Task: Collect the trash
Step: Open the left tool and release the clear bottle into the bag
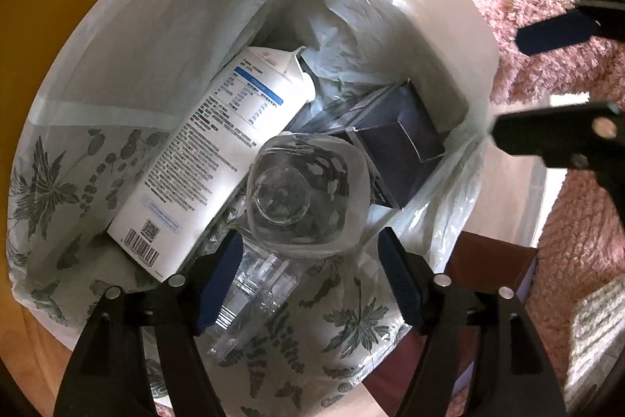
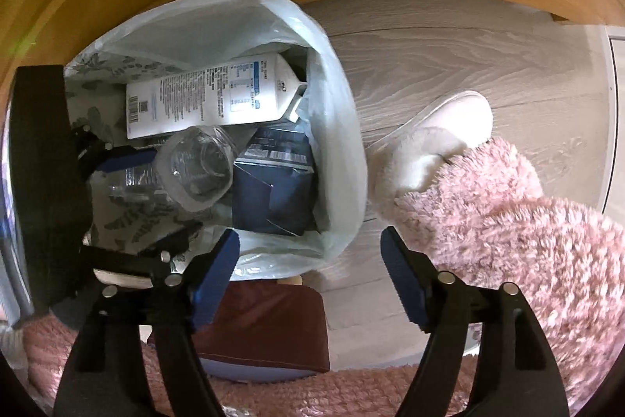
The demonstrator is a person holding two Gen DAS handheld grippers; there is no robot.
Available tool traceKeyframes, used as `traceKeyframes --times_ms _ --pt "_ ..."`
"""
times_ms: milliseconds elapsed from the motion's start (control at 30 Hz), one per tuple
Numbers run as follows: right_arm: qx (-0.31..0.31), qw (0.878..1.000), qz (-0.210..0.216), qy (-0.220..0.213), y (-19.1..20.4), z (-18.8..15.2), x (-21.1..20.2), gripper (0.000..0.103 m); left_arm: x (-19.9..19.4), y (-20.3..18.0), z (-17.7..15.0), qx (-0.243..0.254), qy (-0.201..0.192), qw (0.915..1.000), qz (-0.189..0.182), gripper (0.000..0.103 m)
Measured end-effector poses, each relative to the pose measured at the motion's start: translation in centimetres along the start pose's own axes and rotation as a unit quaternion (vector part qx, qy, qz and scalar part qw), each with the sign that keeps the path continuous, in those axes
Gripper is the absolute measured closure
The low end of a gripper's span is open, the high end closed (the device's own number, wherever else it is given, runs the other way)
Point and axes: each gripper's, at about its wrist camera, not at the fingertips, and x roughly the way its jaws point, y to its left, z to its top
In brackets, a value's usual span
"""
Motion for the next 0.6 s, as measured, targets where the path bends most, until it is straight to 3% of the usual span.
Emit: traceKeyframes --times_ms 67,400,533,600 --pt "0.009 1.0 0.007 -0.01 -0.4 -0.4 -0.3 0.027 0.8 -0.3 0.1 -0.007 0.002 1.0 0.001 0.045" --pt "0.051 0.998 0.026 -0.04 -3.2 -1.9 -1.1 0.027 3.4 -1.0 0.3 -0.024 0.018 0.9993 0.022 0.047" --pt "0.051 0.997 0.032 -0.056 -3.5 -2.4 -1.4 0.026 2.9 -1.2 0.3 -0.049 0.019 0.9986 0.004 0.043" --pt "0.043 0.996 0.04 -0.068 -3.4 -2.7 -1.6 0.022 2.2 -1.3 0.1 -0.059 0.007 0.9982 -0.001 0.033"
